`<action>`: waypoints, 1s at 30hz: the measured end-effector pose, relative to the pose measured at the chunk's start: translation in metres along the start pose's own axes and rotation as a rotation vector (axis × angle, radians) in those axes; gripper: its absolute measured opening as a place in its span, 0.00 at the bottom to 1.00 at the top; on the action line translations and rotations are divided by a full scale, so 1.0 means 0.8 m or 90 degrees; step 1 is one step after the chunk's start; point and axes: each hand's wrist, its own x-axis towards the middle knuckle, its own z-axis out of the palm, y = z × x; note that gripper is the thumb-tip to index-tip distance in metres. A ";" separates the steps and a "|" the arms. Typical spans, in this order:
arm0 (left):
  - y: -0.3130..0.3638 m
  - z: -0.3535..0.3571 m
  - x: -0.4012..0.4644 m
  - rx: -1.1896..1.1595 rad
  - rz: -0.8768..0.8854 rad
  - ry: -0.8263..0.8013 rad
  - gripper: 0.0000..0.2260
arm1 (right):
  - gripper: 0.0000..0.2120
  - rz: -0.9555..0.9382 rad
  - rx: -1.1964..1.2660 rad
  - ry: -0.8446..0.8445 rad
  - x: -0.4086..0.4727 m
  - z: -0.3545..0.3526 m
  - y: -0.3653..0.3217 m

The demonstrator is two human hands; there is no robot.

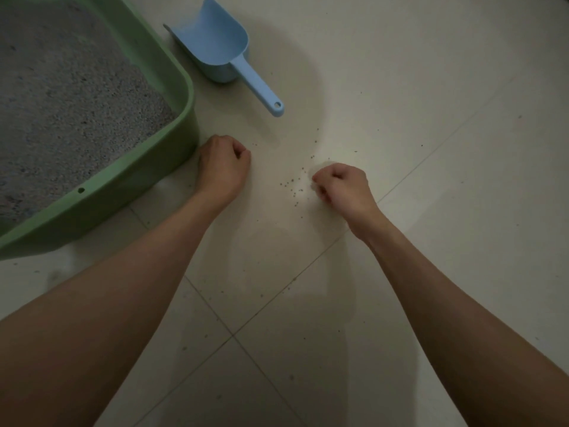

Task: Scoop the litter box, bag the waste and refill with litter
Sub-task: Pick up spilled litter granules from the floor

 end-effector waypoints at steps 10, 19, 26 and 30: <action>0.016 -0.004 -0.022 -0.537 -0.272 -0.114 0.08 | 0.13 -0.122 -0.335 0.030 0.008 0.039 -0.001; -0.005 -0.011 -0.038 -0.560 -0.306 -0.090 0.08 | 0.08 -0.133 -0.345 0.054 0.001 0.047 -0.008; 0.002 -0.018 -0.040 -0.535 -0.249 -0.083 0.09 | 0.10 -0.155 -0.442 0.026 -0.002 0.052 -0.018; 0.002 -0.014 -0.041 -0.538 -0.298 -0.100 0.09 | 0.10 -0.027 -0.019 0.028 -0.005 0.036 -0.024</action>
